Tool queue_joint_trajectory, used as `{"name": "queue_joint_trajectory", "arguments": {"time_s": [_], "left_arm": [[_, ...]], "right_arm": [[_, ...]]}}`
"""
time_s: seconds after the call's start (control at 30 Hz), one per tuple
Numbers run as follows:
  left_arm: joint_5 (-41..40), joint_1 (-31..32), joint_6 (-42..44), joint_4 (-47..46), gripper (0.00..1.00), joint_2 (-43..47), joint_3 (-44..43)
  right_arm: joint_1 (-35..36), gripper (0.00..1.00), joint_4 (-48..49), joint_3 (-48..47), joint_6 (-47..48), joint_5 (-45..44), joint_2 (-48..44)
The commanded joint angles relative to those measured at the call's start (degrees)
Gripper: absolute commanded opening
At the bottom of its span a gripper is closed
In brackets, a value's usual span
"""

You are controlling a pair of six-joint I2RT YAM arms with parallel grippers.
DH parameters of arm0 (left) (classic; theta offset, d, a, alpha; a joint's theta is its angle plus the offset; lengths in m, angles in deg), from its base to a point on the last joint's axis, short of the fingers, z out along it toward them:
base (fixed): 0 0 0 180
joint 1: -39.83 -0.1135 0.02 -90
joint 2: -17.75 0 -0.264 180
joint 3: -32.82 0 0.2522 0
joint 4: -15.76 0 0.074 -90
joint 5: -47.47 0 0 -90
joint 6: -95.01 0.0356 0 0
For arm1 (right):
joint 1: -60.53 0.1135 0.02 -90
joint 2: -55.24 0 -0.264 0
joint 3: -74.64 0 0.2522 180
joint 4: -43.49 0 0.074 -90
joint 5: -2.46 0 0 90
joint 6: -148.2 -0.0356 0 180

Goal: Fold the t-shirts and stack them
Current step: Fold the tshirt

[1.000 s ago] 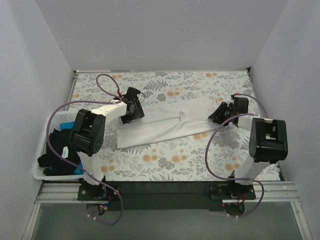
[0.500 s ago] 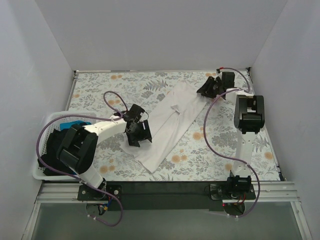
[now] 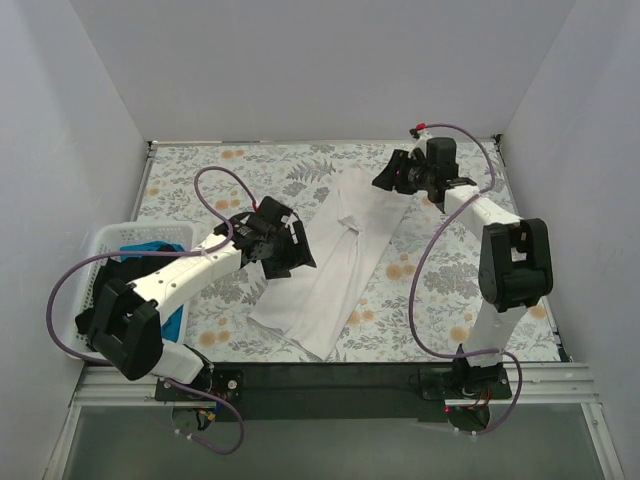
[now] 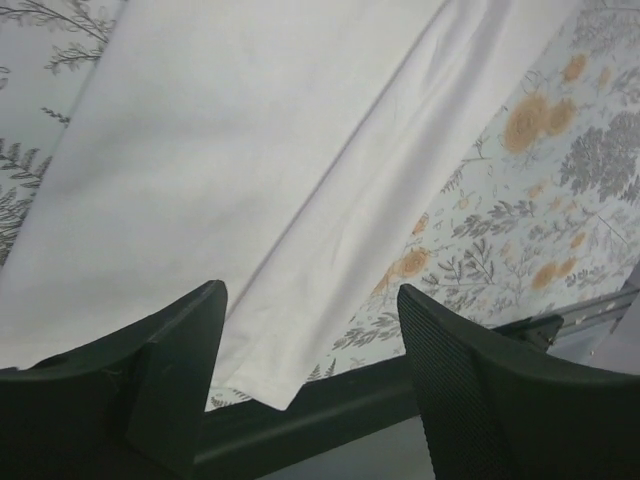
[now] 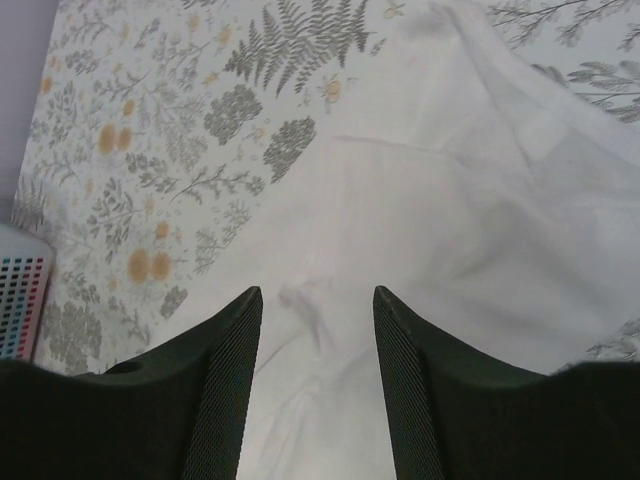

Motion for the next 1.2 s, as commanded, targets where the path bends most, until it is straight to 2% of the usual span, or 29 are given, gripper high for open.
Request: {"name": "queue_joint_trajectory", "arguments": {"time_s": [0.0, 0.03, 0.07, 0.2, 0.5, 0.63, 0.77, 0.93, 1.03, 1.17], "left_arm": [[-8.89, -0.74, -0.34, 1.96, 0.68, 0.02, -0.03], [-9.59, -0.91, -0.17, 1.96, 0.63, -0.42, 0.32], [-10.64, -1.09, 0.36, 2.04, 0.61, -1.56, 0.59], [-10.57, -1.09, 1.94, 0.82, 0.58, -4.11, 2.43], [-3.72, -1.18, 3.0, -0.67, 0.58, -11.93, 2.97], [4.08, -1.18, 3.0, -2.61, 0.58, -17.9, 0.33], [11.47, -1.09, 1.86, -4.9, 0.58, -25.19, -4.93], [18.08, -0.3, -2.71, -8.76, 0.59, -28.29, -8.55], [16.78, 0.05, -5.61, -10.08, 0.63, -26.1, -8.73], [7.21, 0.14, -6.76, -6.41, 0.69, -18.73, -9.08]], "right_arm": [[4.43, 0.55, 2.1, 8.67, -0.93, -4.31, -6.23], [5.31, 0.52, 3.5, 10.78, -2.07, -4.41, -6.86], [6.62, 0.5, 6.47, 14.89, -4.0, -5.28, -7.56], [8.3, 0.47, 9.22, 17.74, -5.6, -6.87, -6.7], [6.2, 0.45, 9.75, 13.18, -3.67, -7.13, 4.37], [3.3, 0.45, 8.62, 6.43, 0.1, -4.94, 11.05], [0.66, 0.46, 4.06, -5.15, 2.83, -2.66, 17.47], [-0.49, 0.49, -3.49, -18.09, 8.01, -0.37, 23.28], [-0.4, 0.53, -6.58, -22.85, 9.78, 0.51, 23.03], [-0.22, 0.57, -7.82, -18.92, 9.96, -1.75, 16.27]]}}
